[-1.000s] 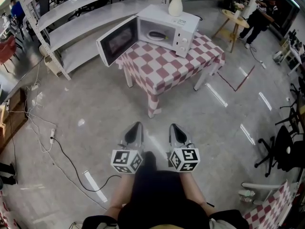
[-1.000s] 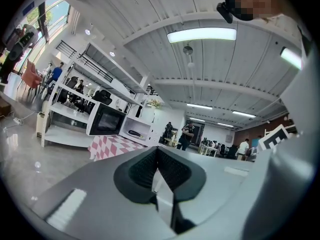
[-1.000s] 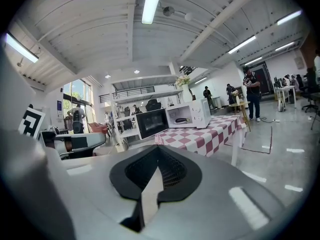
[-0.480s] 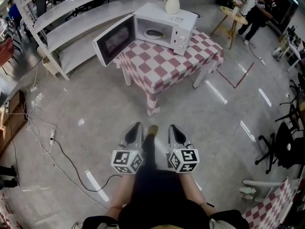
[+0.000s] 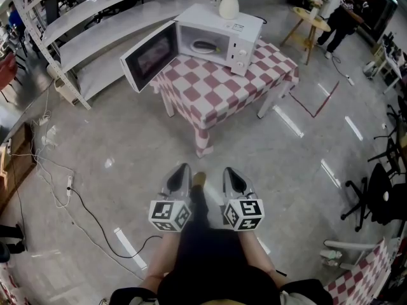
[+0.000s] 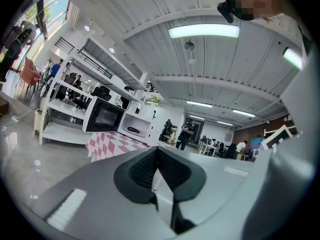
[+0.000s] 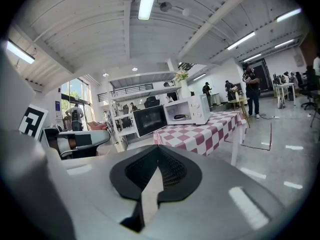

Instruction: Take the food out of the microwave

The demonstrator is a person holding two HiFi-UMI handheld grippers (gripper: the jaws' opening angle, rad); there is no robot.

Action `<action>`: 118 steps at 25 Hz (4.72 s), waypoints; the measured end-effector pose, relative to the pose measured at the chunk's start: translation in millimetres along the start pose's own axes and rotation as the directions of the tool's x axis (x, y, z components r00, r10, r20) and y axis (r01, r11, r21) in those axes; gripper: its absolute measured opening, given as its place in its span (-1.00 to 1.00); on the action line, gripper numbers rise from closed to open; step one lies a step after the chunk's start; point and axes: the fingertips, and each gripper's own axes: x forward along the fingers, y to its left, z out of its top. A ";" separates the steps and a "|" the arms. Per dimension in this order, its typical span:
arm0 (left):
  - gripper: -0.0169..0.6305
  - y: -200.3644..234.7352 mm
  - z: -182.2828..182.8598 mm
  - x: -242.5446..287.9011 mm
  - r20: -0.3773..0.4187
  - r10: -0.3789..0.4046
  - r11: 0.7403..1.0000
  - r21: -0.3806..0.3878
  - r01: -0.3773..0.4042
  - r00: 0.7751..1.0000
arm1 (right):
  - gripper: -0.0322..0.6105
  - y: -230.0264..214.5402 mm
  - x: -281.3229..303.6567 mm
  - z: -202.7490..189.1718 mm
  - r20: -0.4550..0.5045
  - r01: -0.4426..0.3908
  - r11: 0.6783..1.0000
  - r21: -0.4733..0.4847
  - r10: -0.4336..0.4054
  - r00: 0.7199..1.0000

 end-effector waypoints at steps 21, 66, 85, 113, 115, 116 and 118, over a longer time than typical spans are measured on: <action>-0.92 36.9 34.3 95.1 -0.010 -0.017 1.000 -0.004 0.017 1.000 | -0.89 -28.8 89.9 46.2 0.001 0.034 0.999 0.005 -0.034 0.999; -0.92 110.3 82.0 279.9 -0.015 -0.075 0.997 -0.001 0.075 0.997 | -0.89 -92.3 261.4 122.8 0.029 0.086 0.996 0.009 -0.087 0.996; -0.92 126.8 88.3 317.5 -0.013 -0.115 0.993 -0.003 0.115 0.993 | -0.90 -102.0 297.3 130.1 0.038 0.117 0.993 0.008 -0.117 0.992; -0.92 126.5 72.6 324.3 -0.067 -0.138 0.990 -0.048 0.135 0.988 | -0.90 -101.1 295.9 127.0 0.017 0.150 0.989 0.004 -0.150 0.989; -0.92 126.3 72.8 330.1 -0.066 -0.135 0.990 -0.051 0.132 0.989 | -0.90 -103.3 299.4 129.5 0.014 0.145 0.989 0.004 -0.145 0.989; -0.92 126.6 72.8 333.5 -0.067 -0.134 0.990 -0.053 0.131 0.989 | -0.90 -104.4 301.3 130.4 0.013 0.144 0.990 0.004 -0.144 0.989; -0.92 126.8 72.6 340.6 -0.070 -0.134 0.990 -0.055 0.131 0.988 | -0.90 -106.7 305.5 132.2 0.011 0.142 0.990 0.005 -0.142 0.990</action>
